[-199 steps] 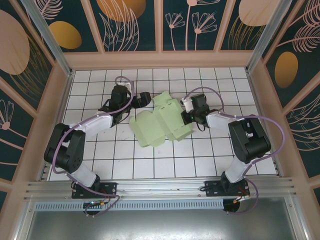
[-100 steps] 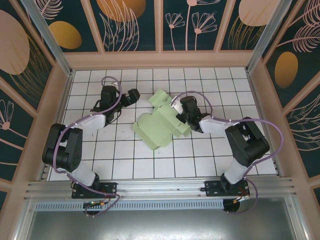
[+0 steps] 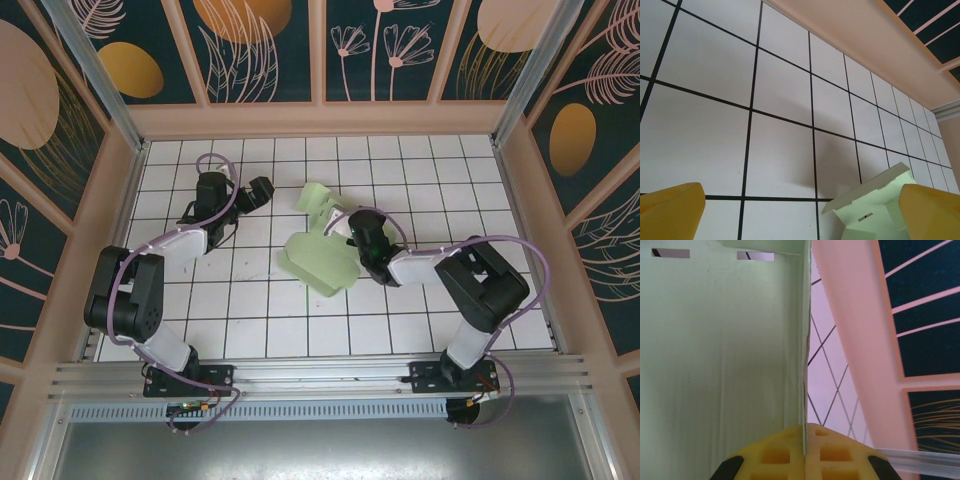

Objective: Fold the paper box

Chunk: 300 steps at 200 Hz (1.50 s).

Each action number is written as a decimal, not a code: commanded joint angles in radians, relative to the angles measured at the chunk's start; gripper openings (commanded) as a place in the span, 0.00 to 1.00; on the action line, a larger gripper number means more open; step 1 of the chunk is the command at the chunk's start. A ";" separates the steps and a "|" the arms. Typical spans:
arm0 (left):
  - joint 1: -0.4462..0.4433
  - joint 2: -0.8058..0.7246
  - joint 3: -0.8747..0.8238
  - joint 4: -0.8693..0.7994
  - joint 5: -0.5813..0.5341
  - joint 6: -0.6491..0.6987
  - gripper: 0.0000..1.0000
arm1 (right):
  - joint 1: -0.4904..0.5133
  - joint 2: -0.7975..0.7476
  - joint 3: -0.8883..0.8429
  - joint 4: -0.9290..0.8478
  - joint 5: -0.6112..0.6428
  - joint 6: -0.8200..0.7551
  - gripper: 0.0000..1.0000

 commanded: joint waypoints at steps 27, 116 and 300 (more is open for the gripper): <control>0.010 0.035 0.002 0.050 -0.001 -0.008 0.99 | 0.058 0.072 -0.041 0.311 0.112 -0.172 0.00; 0.019 0.205 0.096 0.042 0.125 0.034 0.98 | 0.124 0.167 -0.137 0.644 0.163 -0.326 0.00; -0.016 0.433 0.329 -0.128 0.423 0.127 0.69 | 0.139 0.235 -0.158 0.717 0.162 -0.325 0.00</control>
